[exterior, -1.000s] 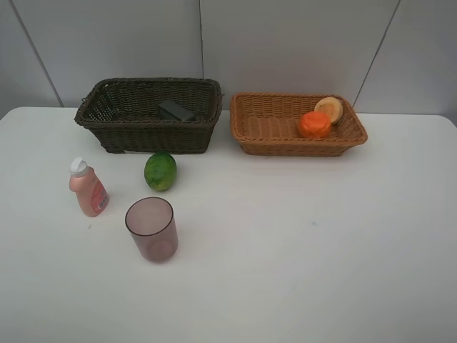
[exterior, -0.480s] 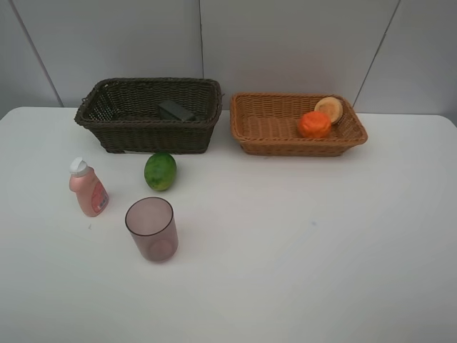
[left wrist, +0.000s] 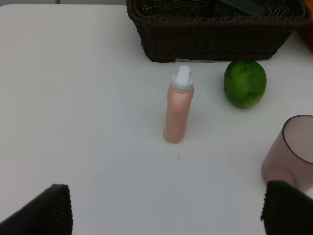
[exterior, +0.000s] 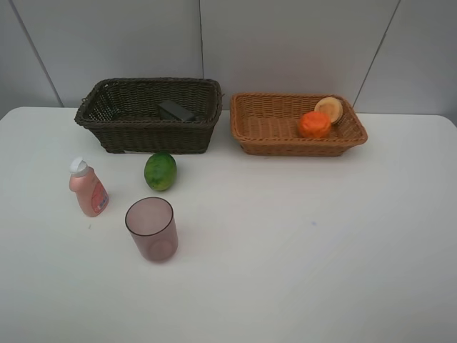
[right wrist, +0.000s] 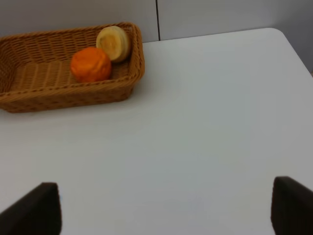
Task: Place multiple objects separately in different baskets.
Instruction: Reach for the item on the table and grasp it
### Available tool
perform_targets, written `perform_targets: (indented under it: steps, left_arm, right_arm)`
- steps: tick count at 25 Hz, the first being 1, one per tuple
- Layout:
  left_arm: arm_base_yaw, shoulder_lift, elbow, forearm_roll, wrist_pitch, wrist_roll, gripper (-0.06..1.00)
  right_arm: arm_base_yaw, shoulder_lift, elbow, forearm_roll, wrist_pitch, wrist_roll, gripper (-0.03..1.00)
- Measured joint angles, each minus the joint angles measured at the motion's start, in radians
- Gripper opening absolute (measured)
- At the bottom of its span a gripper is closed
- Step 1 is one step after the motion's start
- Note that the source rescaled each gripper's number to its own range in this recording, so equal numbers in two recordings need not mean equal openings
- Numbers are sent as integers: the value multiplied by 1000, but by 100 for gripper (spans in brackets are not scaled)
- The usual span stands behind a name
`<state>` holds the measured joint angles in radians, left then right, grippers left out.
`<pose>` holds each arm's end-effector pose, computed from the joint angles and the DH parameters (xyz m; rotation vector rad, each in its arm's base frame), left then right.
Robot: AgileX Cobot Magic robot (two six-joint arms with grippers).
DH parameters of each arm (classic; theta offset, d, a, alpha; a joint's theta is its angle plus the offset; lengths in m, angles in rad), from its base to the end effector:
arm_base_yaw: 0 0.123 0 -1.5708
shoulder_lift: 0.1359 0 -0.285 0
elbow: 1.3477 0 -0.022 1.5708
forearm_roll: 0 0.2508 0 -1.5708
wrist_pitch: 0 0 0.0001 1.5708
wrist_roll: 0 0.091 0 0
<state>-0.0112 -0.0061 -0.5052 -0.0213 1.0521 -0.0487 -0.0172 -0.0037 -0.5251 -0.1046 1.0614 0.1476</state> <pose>-0.0061 -0.0016 0.2794 -0.0369 2.0245 -0.0633 -0.0088 -0.0081 0.2845 0.1722 2.0047 -0.0414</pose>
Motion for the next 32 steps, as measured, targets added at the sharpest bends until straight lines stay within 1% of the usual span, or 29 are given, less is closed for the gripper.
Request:
perform_targets:
  steps: [32]
  left_arm:
    - [0,0,0,0,0,0,100]
  right_arm:
    - [0,0,0,0,0,1,94]
